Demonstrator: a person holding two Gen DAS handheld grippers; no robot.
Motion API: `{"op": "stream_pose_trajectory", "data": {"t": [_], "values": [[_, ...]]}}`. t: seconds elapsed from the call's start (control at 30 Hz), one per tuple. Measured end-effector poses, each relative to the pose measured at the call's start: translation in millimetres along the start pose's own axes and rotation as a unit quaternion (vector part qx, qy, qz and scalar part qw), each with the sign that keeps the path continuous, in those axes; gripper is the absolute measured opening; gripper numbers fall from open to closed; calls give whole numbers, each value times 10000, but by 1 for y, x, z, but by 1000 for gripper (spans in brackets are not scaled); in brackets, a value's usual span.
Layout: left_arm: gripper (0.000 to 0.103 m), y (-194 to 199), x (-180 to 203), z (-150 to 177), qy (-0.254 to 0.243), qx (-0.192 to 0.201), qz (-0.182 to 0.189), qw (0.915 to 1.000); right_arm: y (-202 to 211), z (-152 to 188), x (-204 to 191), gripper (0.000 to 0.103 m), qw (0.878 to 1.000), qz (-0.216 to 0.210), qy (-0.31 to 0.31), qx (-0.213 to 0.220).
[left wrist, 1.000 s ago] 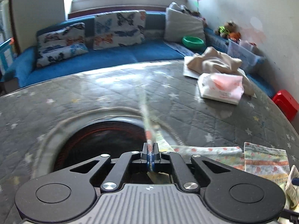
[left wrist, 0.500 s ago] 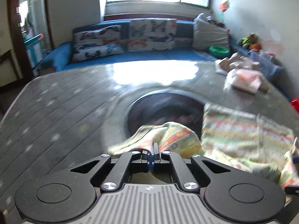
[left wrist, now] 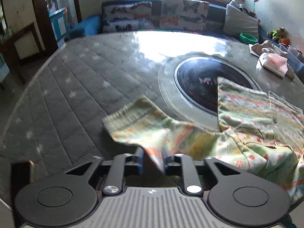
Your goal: Fold clothes
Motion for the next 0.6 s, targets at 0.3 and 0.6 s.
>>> {"op": "stream_pose_trajectory", "data": {"t": [0.3,0.6], "values": [[85,8,6,-46,63,512,101,9986,-11,-64,65,86,9906,604,-904,834],[98,-45,85,-64,-572,305,829,9945,-49,-52,135,68,9749,1252,-1793,415]]}}
Point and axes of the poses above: each gripper's, at about its wrist camera, not at the fingertips, and y roughly against the way its jaws point, x to its right, z to its underside, the point moved 10 cm from there along -y, roughly the way its jaws point, and after that the axes turned 2 degrees about -y, right-handed, at the moved point
